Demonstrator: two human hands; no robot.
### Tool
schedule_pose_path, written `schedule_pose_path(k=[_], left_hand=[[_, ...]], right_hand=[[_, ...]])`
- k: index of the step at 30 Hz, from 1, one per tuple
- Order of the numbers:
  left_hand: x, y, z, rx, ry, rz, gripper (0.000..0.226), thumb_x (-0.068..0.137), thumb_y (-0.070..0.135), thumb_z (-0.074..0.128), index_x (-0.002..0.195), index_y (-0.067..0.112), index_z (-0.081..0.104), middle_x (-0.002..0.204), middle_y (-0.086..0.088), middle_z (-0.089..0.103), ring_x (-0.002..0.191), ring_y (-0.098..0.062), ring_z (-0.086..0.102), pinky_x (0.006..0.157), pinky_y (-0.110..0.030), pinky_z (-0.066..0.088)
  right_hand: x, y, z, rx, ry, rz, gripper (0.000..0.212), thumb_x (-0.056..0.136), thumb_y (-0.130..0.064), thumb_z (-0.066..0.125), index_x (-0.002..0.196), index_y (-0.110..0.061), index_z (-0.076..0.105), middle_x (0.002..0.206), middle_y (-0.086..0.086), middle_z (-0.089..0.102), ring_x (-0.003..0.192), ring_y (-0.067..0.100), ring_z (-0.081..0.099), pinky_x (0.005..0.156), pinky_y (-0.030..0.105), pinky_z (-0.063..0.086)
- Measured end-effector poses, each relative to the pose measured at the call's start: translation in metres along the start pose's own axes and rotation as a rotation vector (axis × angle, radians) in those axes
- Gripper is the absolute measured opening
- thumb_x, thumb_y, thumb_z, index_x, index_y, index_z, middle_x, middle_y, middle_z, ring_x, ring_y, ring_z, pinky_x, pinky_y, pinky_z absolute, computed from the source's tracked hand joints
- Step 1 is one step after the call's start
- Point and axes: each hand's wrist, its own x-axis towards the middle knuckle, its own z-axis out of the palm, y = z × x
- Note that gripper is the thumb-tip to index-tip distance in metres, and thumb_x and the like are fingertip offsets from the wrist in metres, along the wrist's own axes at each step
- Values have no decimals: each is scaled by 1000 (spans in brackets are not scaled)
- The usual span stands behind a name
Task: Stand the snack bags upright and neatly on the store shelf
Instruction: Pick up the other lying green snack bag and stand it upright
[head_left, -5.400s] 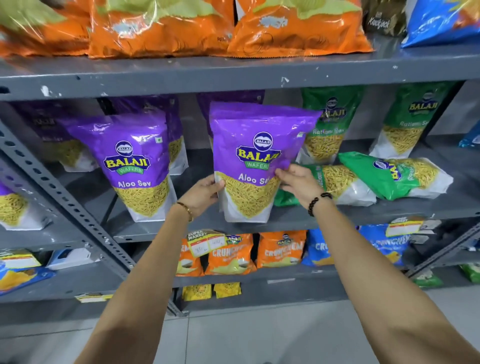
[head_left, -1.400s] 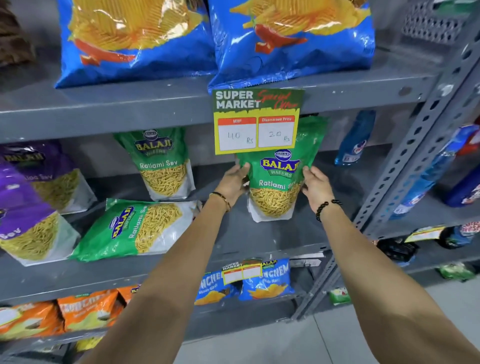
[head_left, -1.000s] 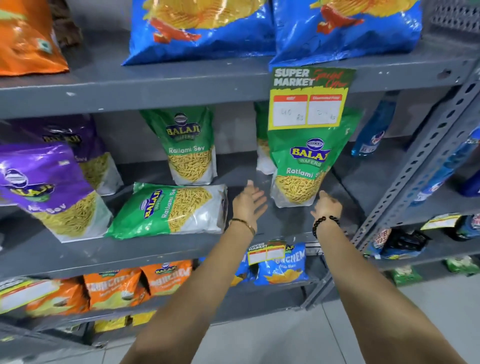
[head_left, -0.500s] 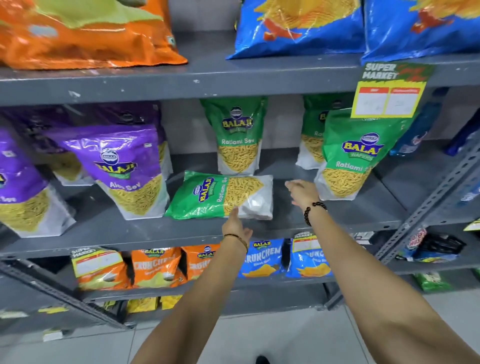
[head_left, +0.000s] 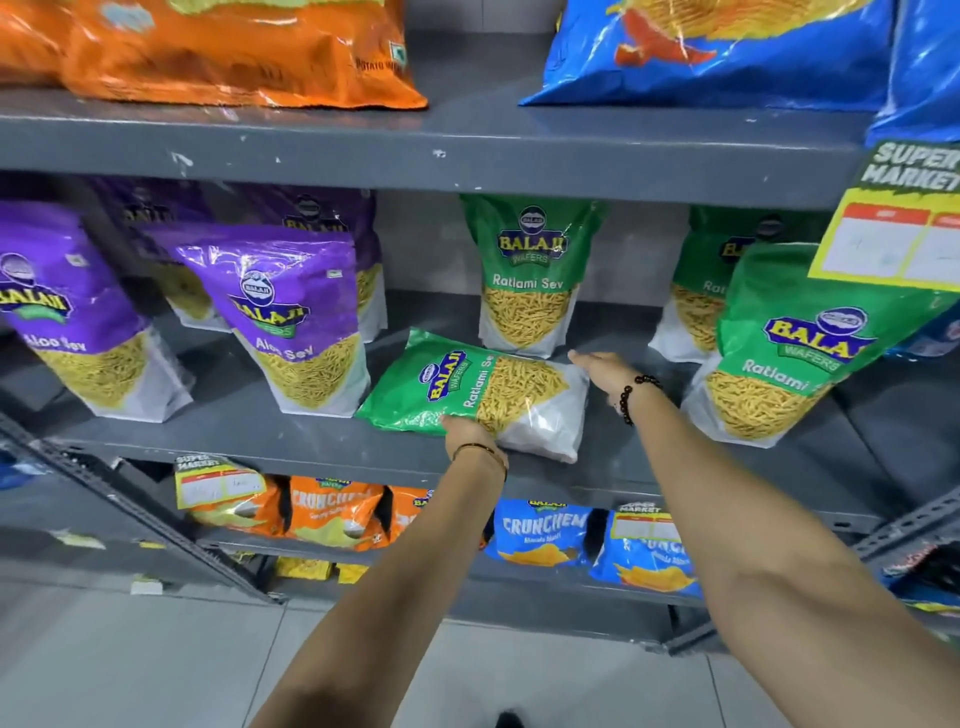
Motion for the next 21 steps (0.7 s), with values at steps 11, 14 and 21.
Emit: schedule_pose_path(k=[11,14,21], left_hand=[[6,-8,-21,6,-101,9,65,90,56,30,140,14,36,146,-2,41,132,-32,42,109,-53,31],[-4,-11,-28,21,-132,45,61,93,52,30,140,13,35,143,-5,43,131,-29,43,104,-45,34],[-8,3,-53,144,-390,70,43,93,48,37,83,13,61,83,-11,67,77,-25,61,86,-43,45]], right_hand=[[-26,38,-5,239,-252,160,20,77,-40,64,79,-20,62,79,-2,64,74,16,59,72,31,51],[-39,50,1,192,-283,140,34,77,-44,64,95,-15,63,84,0,67,76,16,62,70,30,53],[-65,72,11,310,-369,35,72,53,-52,80,113,-15,65,120,8,67,113,25,60,105,44,42]])
